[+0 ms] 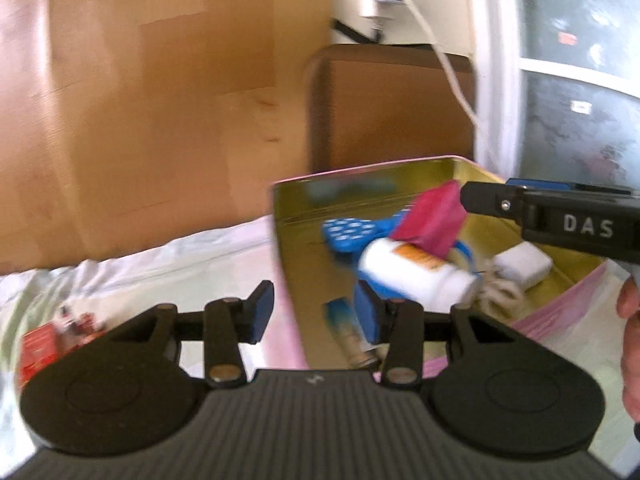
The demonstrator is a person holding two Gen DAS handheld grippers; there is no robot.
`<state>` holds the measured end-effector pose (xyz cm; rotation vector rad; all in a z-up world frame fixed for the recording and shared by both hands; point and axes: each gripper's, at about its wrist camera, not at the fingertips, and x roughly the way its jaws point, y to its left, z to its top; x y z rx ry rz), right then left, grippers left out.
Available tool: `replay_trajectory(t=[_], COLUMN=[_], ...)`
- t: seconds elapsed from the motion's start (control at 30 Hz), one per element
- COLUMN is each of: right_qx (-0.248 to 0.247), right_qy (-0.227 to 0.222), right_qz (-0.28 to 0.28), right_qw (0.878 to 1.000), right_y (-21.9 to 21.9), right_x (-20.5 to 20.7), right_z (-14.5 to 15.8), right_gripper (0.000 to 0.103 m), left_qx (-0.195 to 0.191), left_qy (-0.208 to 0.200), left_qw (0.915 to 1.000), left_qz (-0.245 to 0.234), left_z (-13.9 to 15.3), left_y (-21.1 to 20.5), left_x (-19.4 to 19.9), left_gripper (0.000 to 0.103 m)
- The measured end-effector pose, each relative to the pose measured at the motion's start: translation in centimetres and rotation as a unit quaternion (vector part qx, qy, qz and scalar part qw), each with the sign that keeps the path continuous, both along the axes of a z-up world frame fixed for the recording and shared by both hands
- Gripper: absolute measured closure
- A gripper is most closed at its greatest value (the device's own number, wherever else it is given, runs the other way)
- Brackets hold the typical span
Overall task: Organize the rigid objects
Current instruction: 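Move the right tool back to the red pirate figurine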
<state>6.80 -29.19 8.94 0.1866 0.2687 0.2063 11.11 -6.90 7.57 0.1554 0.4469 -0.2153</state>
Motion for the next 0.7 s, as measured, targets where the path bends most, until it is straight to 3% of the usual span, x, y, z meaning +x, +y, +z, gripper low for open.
replay_trajectory(t=[0.33, 0.5, 0.6, 0.7], right_qx=[-0.032, -0.057, -0.076, -0.087], right_qy=[0.002, 0.011, 0.024, 0.044], right_qz=[0.092, 0.131, 0.162, 0.188], right_qw=[0.995, 0.99, 0.984, 0.977], right_y=[10.3, 14.8, 17.6, 20.5], right_x=[0.0, 0.1, 0.4, 1.2], right_z=[1.0, 0.9, 0.1, -0.8], right_gripper=[0.055, 0.055, 0.055, 0.055], left_qx=[-0.023, -0.039, -0.057, -0.07], left_qy=[0.005, 0.001, 0.018, 0.031], left_qw=[0.9964, 0.9909, 0.9813, 0.9647], left_qz=[0.082, 0.128, 0.183, 0.252], left_z=[-0.6, -2.4, -4.2, -5.5], left_y=[8.7, 14.1, 18.5, 22.5], left_x=[-1.6, -3.2, -3.6, -3.1], left_gripper=[0.056, 0.056, 0.056, 0.057])
